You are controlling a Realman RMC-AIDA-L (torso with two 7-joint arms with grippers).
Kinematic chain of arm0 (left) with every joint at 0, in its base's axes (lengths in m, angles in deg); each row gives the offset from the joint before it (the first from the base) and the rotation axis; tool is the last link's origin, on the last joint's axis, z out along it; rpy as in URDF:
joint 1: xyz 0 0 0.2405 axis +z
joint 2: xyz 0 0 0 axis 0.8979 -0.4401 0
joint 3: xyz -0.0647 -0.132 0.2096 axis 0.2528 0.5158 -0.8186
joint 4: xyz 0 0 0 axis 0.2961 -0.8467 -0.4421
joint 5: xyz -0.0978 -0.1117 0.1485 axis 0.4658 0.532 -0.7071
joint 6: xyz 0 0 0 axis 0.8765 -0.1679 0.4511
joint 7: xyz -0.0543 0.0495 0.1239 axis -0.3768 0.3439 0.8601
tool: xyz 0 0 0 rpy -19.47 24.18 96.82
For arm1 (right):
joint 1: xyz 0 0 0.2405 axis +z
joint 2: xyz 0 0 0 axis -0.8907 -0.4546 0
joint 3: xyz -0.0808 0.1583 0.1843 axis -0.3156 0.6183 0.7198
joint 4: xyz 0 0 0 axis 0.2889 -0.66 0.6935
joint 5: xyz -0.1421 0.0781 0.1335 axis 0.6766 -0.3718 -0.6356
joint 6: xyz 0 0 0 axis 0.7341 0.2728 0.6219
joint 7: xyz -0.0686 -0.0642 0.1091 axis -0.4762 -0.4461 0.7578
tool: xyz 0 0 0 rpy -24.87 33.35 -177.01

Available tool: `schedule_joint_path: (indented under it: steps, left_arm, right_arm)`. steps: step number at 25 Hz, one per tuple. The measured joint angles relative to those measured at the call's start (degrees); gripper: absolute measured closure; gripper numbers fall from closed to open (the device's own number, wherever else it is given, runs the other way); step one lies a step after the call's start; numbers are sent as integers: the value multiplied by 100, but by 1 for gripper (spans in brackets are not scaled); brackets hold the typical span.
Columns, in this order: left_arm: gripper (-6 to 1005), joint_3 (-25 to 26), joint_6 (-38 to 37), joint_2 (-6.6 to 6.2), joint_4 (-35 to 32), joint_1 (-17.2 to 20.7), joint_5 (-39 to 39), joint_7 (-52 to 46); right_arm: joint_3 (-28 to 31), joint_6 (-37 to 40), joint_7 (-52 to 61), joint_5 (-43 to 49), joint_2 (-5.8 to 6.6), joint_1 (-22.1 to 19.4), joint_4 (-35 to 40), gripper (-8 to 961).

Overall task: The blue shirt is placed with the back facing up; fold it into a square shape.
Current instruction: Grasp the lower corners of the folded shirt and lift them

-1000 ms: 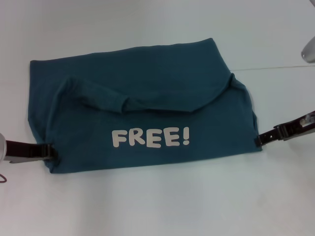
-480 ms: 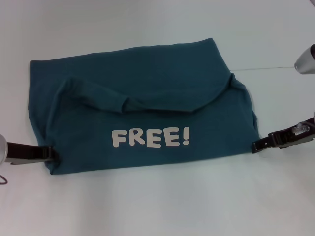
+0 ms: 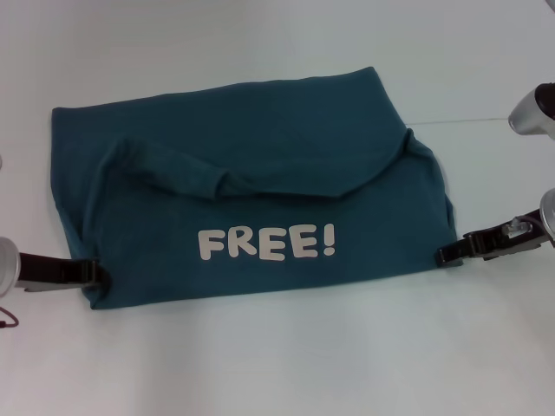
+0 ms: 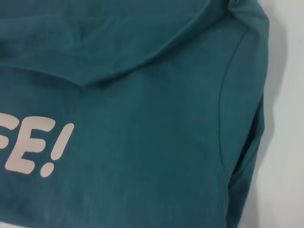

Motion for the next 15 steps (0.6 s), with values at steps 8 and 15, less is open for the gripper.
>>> schedule_joint_path:
  steps: [8,15]
  left_arm:
    - [935,-52,11,12,0,0,0,-2]
    - [933,-48,14,14,0,14,0,-1]
  right_arm:
    - [-13,-146,-18,11,12,112,-267,81]
    - [-17,-195,-7,-3,3,119,-268,333]
